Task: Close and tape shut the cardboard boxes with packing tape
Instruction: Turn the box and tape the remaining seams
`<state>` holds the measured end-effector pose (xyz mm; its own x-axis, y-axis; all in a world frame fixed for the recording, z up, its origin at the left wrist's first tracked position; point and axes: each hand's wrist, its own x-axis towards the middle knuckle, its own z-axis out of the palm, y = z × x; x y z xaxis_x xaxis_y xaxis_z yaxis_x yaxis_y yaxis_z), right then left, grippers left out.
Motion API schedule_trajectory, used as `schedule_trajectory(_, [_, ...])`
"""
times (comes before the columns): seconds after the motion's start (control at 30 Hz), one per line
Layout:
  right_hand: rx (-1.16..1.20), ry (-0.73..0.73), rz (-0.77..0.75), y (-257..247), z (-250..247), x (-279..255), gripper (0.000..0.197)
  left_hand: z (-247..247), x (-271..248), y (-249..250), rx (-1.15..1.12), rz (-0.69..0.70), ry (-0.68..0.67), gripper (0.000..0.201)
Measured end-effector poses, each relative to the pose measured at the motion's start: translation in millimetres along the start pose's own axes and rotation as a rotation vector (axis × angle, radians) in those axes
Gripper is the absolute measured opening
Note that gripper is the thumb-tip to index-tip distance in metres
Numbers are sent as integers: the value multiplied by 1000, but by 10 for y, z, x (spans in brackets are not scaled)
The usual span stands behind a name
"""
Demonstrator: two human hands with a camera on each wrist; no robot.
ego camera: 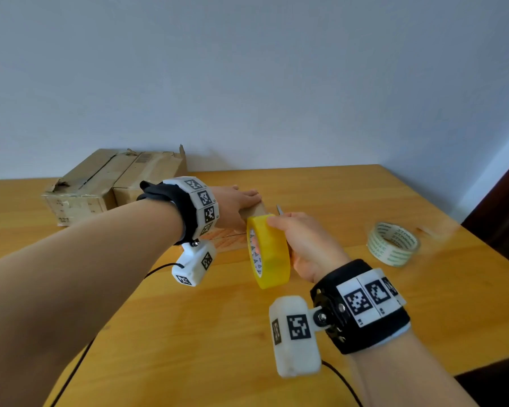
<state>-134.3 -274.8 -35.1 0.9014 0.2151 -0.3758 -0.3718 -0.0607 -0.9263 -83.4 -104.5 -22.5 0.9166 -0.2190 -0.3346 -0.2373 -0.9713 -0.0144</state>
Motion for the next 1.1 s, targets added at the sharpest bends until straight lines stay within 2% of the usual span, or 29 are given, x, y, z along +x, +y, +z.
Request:
schedule_trajectory(0.07, [-82,30,21,15,-78,93,28,-16,11,9,10,17,-3,75])
schedule_trajectory(0.17, [-180,179,73,74,-289,318,28,-34,29,-10,104,71,-22,85])
schedule_trajectory(0.3, [-640,332,39,191,-532,614,31,-38,34,-77,161,95,-32,99])
schedule_trajectory(0.4, [-914,350,22,241,-604,741,28,-11,66,-181,44,63,26,89])
schedule_trajectory(0.5, [-1063,434,-53,239,-605,823,25,-24,31,-219,-70,52,95,84])
schedule_trajectory(0.57, [-1121,450,-97,246,-585,869,41,-58,-31,-238,-179,48,131,84])
schedule_trajectory(0.63, [-1185,366,-74,246,-549,897,56,-106,-79,-269,-278,6,189,79])
schedule_trajectory(0.7, [-1272,337,-49,243,-523,908,55,-156,-126,-245,-321,-63,275,63])
schedule_trajectory(0.77, [-1356,359,-32,214,-518,883,43,-221,-169,-176,-306,-145,327,44])
schedule_trajectory(0.83, [-1437,354,10,166,-525,820,30,-279,-238,-90,-391,-236,257,57])
schedule_trajectory(0.9, [-1515,327,30,115,-539,745,27,-303,-335,-5,-636,-334,51,73])
schedule_trajectory(0.97, [-1504,333,53,72,-571,664,28,-284,-427,57,-768,-385,-103,87])
schedule_trajectory(1.03, [-1413,336,57,43,-622,595,27,-247,-443,104,-818,-387,-90,86])
schedule_trajectory(1.1, [-1170,320,43,21,-683,543,25,-199,-414,151,-858,-400,-26,73])
